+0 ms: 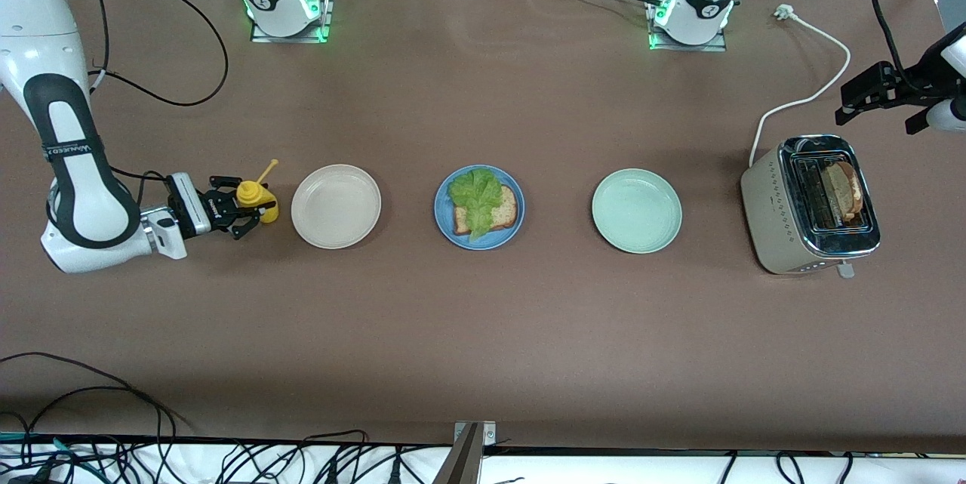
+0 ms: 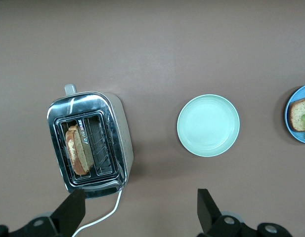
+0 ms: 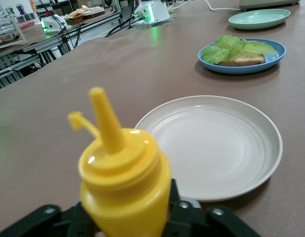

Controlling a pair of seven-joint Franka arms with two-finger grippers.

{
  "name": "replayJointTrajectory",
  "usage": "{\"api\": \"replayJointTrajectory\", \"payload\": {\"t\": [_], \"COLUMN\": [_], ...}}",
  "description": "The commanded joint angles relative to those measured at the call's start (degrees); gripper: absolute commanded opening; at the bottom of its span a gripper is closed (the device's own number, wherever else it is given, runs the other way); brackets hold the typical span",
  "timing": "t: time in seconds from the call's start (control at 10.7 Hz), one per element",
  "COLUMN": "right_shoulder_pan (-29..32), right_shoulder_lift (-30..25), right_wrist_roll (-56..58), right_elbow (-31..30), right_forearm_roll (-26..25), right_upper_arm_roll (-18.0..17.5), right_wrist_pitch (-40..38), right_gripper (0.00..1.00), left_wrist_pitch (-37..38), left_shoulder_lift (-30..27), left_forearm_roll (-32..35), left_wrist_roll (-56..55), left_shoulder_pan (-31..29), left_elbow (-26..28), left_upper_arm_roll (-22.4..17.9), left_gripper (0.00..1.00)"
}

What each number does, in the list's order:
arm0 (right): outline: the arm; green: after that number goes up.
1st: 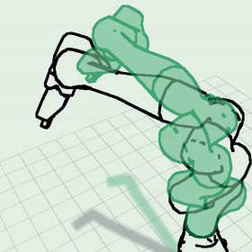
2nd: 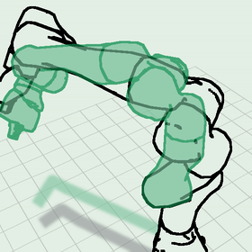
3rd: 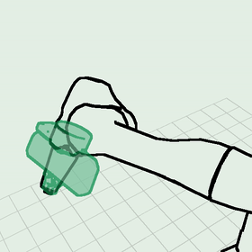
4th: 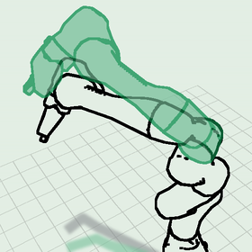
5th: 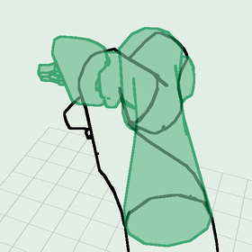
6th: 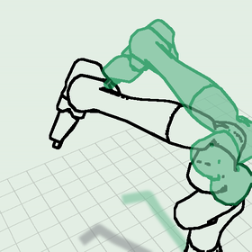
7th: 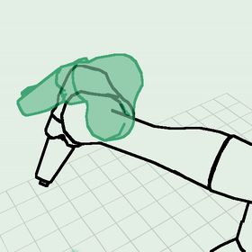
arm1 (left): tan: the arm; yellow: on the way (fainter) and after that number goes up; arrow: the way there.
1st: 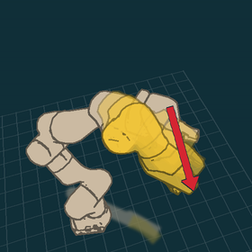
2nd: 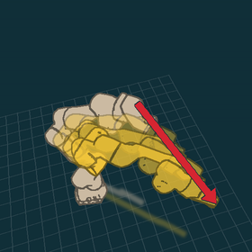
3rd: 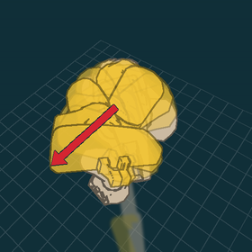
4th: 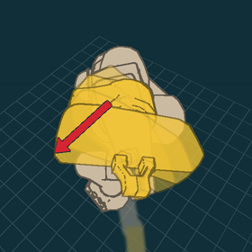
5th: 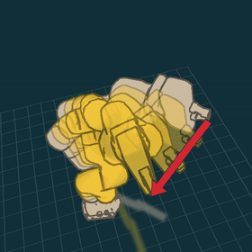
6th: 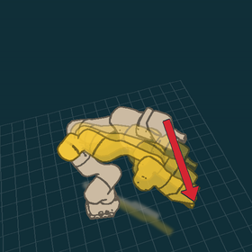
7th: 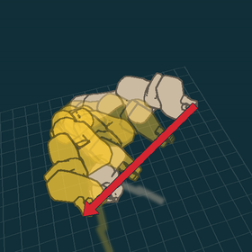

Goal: Make sandwich in blue plate with both arms
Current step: 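Lower the mustard bottle upright beside the white plate and open the right gripper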

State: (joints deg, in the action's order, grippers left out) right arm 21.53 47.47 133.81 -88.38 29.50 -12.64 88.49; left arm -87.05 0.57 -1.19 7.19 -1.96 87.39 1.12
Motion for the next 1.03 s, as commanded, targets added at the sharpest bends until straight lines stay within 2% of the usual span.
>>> {"api": "replayJointTrajectory", "payload": {"t": [0.0, 0.19, 0.38, 0.94], "right_shoulder_pan": [-1.0, -1.0, -1.3, -1.2], "right_shoulder_lift": [-0.4, -0.7, -1.8, -3.9], "right_wrist_roll": [0.2, -0.1, -1.7, -2.2], "right_elbow": [0.7, 0.7, 0.8, 3.2], "right_forearm_roll": [0.4, -0.1, -2.6, -3.2], "right_upper_arm_roll": [1.2, 2.7, 5.7, 8.9], "right_wrist_pitch": [-0.7, -0.6, 0.0, 0.0], "right_gripper": [1.0, 1.0, 1.0, 1.0], "left_wrist_pitch": [-0.4, -0.5, -1.1, -1.2], "left_shoulder_lift": [-0.8, -0.7, -0.8, -1.2], "left_forearm_roll": [-0.3, -0.3, -0.3, -0.3], "left_wrist_roll": [0.6, 0.7, 0.6, 0.4], "left_shoulder_pan": [0.2, 0.2, 0.2, 0.2], "left_elbow": [1.1, 1.2, 1.2, 2.3], "left_upper_arm_roll": [-0.2, -0.3, -0.3, -0.2], "left_gripper": [1.0, 1.0, 1.0, 1.0]}}
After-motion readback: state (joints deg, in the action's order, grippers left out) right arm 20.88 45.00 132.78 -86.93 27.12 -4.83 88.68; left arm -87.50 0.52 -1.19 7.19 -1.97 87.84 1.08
